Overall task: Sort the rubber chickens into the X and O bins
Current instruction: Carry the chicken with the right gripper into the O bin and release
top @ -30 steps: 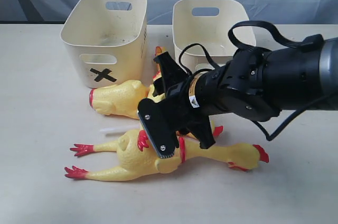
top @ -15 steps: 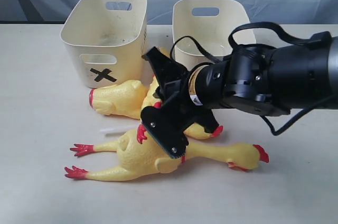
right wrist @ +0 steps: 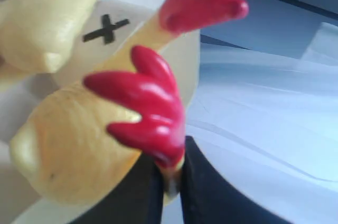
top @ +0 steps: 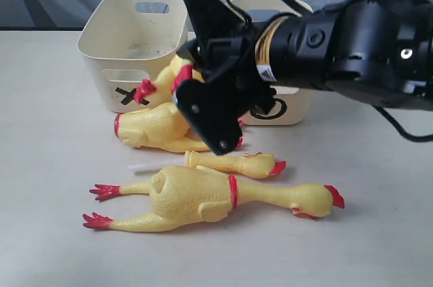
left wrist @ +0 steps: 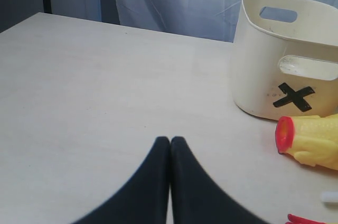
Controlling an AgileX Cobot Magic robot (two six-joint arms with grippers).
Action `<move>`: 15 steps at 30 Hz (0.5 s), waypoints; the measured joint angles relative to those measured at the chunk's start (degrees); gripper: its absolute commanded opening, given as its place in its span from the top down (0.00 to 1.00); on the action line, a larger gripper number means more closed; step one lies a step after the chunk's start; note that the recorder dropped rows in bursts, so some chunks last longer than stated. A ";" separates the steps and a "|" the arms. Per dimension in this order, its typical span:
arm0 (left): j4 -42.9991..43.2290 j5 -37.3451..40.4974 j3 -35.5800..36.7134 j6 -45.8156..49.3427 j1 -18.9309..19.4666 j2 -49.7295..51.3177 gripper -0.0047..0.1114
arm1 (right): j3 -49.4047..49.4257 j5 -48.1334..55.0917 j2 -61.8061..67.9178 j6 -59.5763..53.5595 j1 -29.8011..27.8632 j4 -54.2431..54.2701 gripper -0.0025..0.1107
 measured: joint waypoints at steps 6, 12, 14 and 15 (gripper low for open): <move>0.00 0.00 0.00 0.00 0.00 0.00 0.96 | -8.06 -0.80 -0.94 0.16 0.00 1.29 0.99; 0.00 0.00 0.00 0.00 0.00 0.00 0.96 | -15.25 1.38 -1.27 4.19 -1.71 11.54 0.99; 0.00 0.00 0.00 0.00 0.00 0.00 0.96 | -16.45 2.46 -1.70 9.03 -3.73 13.53 0.99; 0.00 0.00 0.00 0.00 0.00 0.00 0.96 | -16.71 3.11 -2.21 12.01 -5.09 14.21 0.99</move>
